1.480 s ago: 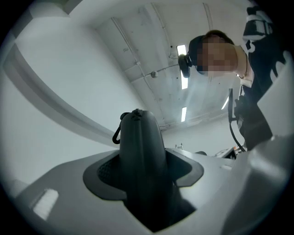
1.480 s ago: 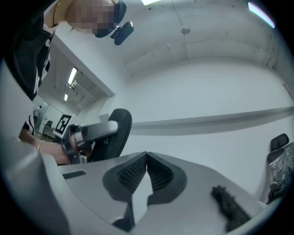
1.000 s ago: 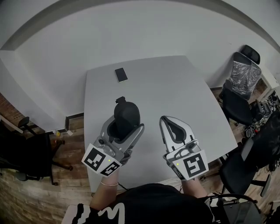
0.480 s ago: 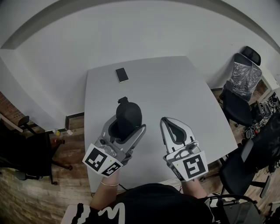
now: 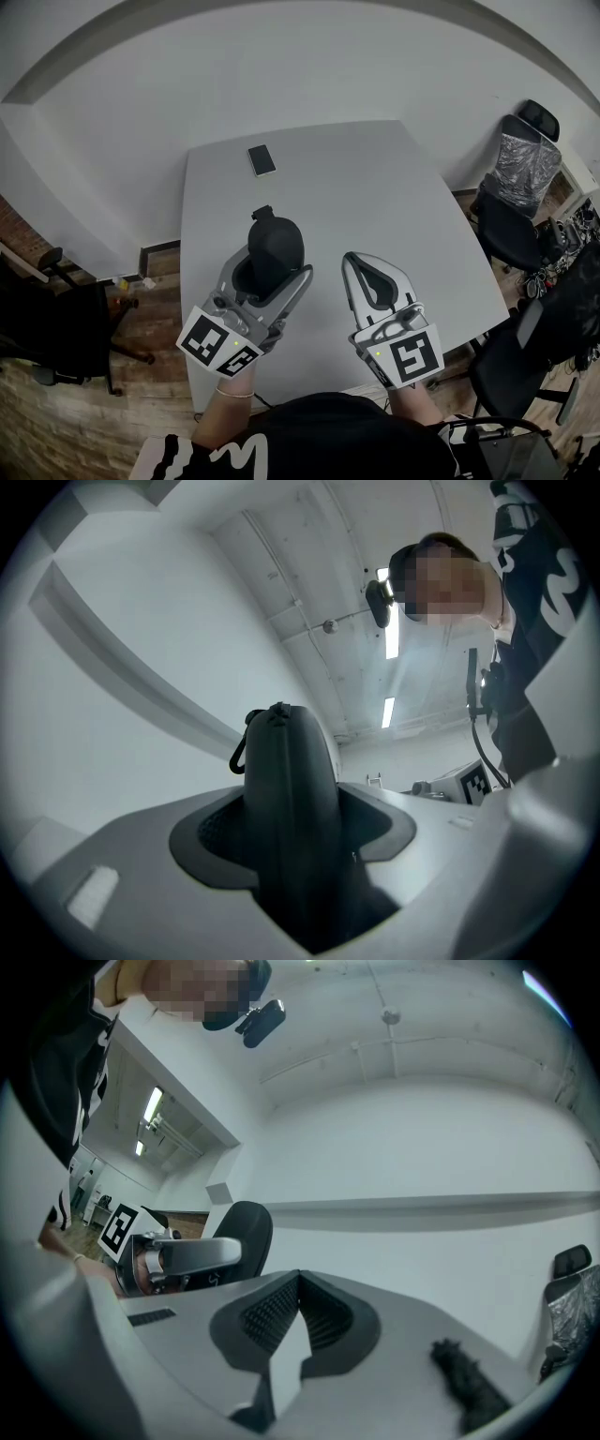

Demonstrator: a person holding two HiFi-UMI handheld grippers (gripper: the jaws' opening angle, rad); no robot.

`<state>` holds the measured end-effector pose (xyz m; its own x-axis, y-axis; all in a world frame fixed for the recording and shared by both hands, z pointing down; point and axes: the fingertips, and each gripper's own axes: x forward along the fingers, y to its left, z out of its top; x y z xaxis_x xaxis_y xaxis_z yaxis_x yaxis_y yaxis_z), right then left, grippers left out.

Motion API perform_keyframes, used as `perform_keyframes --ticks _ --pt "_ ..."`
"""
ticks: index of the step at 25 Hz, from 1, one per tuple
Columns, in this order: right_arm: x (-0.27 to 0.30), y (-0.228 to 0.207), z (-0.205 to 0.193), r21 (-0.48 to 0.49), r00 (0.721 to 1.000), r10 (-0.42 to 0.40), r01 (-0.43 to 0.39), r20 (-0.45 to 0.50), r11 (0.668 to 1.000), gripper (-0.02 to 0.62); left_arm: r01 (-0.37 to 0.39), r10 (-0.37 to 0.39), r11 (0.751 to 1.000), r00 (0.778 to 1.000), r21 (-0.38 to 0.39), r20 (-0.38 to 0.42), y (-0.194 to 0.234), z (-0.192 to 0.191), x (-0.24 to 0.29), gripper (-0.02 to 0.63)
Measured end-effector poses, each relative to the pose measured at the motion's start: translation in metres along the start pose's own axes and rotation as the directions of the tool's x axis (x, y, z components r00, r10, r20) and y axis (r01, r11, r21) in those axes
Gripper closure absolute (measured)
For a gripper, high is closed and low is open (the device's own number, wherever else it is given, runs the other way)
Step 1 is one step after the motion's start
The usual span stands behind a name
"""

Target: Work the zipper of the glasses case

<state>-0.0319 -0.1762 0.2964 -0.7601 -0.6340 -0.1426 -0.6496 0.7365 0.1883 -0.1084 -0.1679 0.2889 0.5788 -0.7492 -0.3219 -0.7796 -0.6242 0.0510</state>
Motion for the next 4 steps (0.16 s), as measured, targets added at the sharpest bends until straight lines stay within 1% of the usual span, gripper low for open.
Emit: perform_keyframes --ticks 4 --pt "-0.0005 0.0009 0.0002 0.001 1.000 0.004 -0.004 -0.001 1.000 0.591 0.001 -0.001 1.000 1.000 0.000 0.003 -0.0011 0.0008 0.0009 0.327"
